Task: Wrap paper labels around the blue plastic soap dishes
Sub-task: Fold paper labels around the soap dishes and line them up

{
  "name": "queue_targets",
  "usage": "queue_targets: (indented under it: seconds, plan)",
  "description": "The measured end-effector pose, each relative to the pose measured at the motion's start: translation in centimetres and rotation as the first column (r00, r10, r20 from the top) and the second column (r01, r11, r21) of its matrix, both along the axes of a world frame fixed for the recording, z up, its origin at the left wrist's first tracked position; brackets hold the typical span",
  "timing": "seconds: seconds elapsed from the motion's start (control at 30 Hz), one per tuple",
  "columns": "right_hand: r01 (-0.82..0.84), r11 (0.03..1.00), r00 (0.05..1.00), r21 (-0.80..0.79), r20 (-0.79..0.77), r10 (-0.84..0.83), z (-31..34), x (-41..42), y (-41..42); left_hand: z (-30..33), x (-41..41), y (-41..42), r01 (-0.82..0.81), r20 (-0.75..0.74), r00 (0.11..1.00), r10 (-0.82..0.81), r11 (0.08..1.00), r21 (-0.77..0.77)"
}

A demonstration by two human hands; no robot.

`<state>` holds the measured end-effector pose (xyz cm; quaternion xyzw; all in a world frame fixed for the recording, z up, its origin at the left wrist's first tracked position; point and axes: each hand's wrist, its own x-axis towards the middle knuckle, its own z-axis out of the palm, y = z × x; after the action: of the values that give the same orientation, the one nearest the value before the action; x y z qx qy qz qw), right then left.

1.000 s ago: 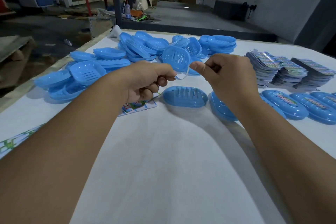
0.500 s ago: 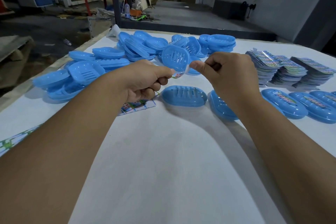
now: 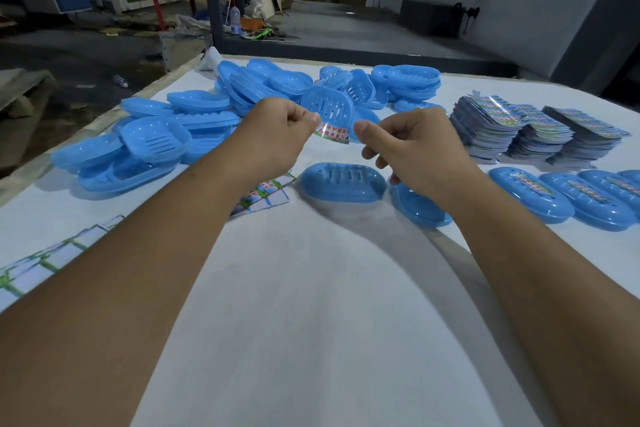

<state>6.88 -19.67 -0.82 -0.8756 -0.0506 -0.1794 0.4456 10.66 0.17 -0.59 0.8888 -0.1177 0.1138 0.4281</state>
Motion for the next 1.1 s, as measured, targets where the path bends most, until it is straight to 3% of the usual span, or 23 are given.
queue_targets:
  seconds: [0.07,0.37,0.67,1.1]
  plan:
    - [-0.033,0.996,0.999,0.082,-0.028,0.035,0.3,-0.3,0.4,-0.2,-0.1,-0.3,0.019,0.027,0.999,-0.018,0.999,-0.032]
    - [0.055,0.994,0.996,0.094,-0.071,-0.049,0.3,-0.2,0.3,-0.5,-0.3,-1.0,0.015,-0.021,1.0,-0.016,0.998,-0.055]
    - [0.112,0.98,0.977,-0.164,-0.161,-0.139,-0.6,0.7,0.1,-1.1,-1.3,-1.5,-0.028,-0.329,0.944,-0.008,0.994,-0.104]
    - [0.077,0.945,0.963,-0.319,-0.224,-0.154,-0.6,0.6,0.2,-1.2,-0.8,-1.6,0.02,-0.314,0.949,0.003,0.997,0.07]
